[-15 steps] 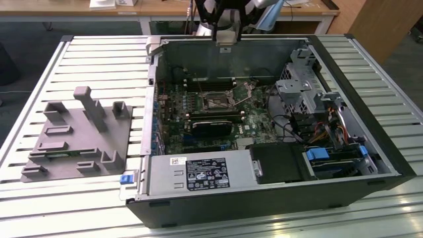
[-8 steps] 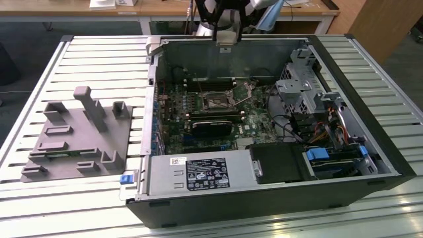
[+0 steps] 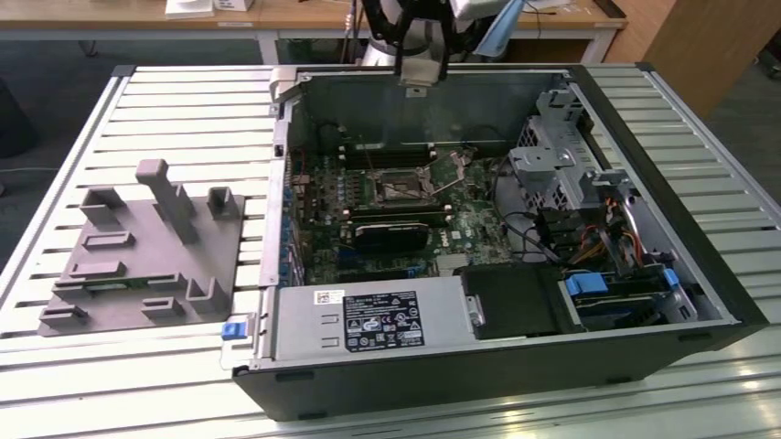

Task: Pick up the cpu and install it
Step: 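Place the cpu into insertion slot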

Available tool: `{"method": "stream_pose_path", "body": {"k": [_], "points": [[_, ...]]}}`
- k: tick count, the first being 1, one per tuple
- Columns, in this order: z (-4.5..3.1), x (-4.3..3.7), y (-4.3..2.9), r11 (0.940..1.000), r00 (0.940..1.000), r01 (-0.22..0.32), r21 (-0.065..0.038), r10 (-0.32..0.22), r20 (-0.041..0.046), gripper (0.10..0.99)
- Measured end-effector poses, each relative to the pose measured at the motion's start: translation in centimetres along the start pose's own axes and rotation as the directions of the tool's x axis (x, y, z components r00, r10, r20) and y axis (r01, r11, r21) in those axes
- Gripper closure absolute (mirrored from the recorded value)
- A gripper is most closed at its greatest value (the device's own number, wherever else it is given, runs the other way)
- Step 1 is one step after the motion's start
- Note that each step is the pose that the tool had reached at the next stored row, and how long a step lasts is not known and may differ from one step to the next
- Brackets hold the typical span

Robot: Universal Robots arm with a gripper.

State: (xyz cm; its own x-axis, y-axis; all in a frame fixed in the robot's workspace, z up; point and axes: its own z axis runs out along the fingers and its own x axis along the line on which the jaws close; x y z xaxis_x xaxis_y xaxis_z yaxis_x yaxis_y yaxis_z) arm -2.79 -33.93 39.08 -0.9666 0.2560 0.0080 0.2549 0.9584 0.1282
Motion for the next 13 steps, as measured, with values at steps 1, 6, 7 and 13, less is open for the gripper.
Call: {"method": "stream_pose_path", "body": {"k": [1, 6, 7, 13], "points": [[0.02, 0.0, 0.0, 0.9998, 0.9998, -0.018, 0.0, 0.018, 0.0024, 0.545], [0.12, 0.0, -0.01, 0.995, 0.9949, -0.1, 0.0, 0.1, 0.0135, 0.545], [0.13, 0.0, -0.02, 0.9934, 0.9933, -0.115, 0.0, 0.115, 0.0155, 0.545], [0.22, 0.0, -0.03, 0.979, 0.9786, -0.204, -0.001, 0.204, 0.0276, 0.545]]}}
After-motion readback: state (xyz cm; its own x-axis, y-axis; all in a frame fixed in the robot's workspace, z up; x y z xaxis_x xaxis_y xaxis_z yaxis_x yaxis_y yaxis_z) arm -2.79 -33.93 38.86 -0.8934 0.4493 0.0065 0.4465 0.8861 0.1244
